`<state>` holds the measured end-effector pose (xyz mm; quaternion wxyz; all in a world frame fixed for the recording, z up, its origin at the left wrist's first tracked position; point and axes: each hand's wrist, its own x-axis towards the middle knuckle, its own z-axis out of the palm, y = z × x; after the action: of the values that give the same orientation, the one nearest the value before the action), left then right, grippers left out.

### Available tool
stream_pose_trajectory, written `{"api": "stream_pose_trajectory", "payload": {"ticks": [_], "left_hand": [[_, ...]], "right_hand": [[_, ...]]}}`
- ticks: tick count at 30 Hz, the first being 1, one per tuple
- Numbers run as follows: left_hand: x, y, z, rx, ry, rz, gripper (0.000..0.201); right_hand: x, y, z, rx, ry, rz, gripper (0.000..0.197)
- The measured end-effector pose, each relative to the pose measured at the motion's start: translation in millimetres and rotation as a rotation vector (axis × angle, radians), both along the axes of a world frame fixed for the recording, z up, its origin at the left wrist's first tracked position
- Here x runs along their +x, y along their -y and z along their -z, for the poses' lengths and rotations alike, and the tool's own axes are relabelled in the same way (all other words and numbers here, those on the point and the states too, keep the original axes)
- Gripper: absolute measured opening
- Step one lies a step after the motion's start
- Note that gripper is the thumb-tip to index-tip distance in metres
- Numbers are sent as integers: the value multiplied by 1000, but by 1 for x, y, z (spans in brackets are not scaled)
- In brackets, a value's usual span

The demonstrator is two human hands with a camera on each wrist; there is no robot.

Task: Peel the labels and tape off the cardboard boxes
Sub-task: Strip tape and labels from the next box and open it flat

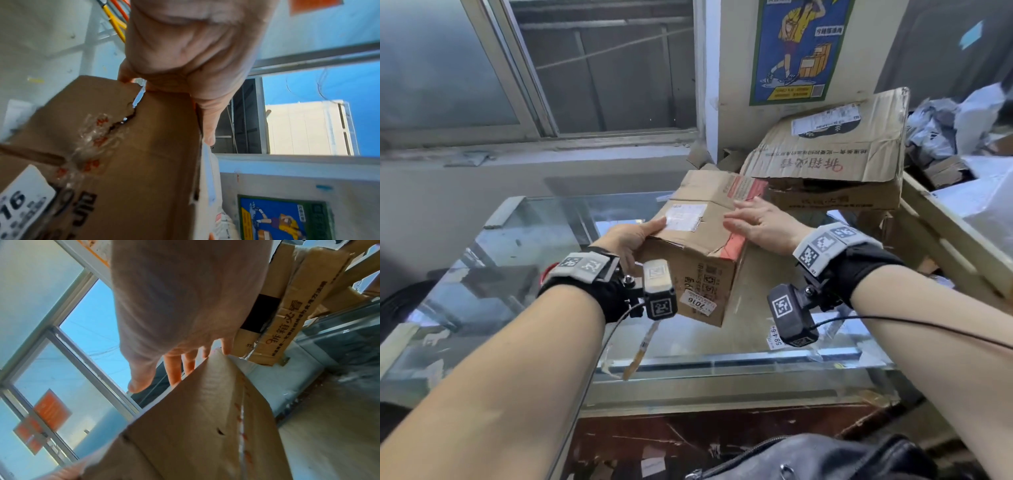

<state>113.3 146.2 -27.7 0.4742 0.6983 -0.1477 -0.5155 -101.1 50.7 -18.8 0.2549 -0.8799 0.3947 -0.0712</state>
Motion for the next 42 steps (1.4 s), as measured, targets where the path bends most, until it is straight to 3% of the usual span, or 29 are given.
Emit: {"api": "stream_pose_trajectory", "payload": {"ticks": [3,5,7,9,11,13,15,16,19,23,28,32,36,38,42], "left_hand": [[2,4,11,-67,64,-105,27],[6,6,18,-84,215,-161,45],[8,9,19,-18,636,-128,60],[2,8,12,-30,1068,-39,57],[-9,7,1,-220,1268,112,45],[-25,3,-9,-351,1207,350,36],[-41,0,-13,-305,1054,611,45],[-46,0,-11,-231,1067,721,58],[-47,3,0,-24,1354,918,94],[-35,11,12,-7,1378,910,96],[-36,18,12,-33,1286,836,96],[-39,25,14,-26,1287,880,98],[-42,32,15,16,1337,885,96],[-44,36,15,33,1354,894,95],[-39,44,10,53,1275,946,93]], "right_hand": [[1,-1,11,63,-38,-1,65],[5,-2,11,70,-87,-11,74],[12,-2,9,52,-141,-20,78],[18,0,10,43,-170,-20,79],[23,2,11,42,-178,-14,78],[25,3,12,29,-180,-10,75],[27,3,14,8,-181,-9,69],[27,4,16,9,-165,-3,65],[24,4,18,24,-18,40,54],[16,3,18,-43,152,134,48],[13,-1,29,74,70,176,62],[14,-6,44,185,-46,107,38],[9,-13,49,246,-11,57,13],[9,-17,50,192,81,81,7],[9,-23,55,-105,179,61,9]]}}
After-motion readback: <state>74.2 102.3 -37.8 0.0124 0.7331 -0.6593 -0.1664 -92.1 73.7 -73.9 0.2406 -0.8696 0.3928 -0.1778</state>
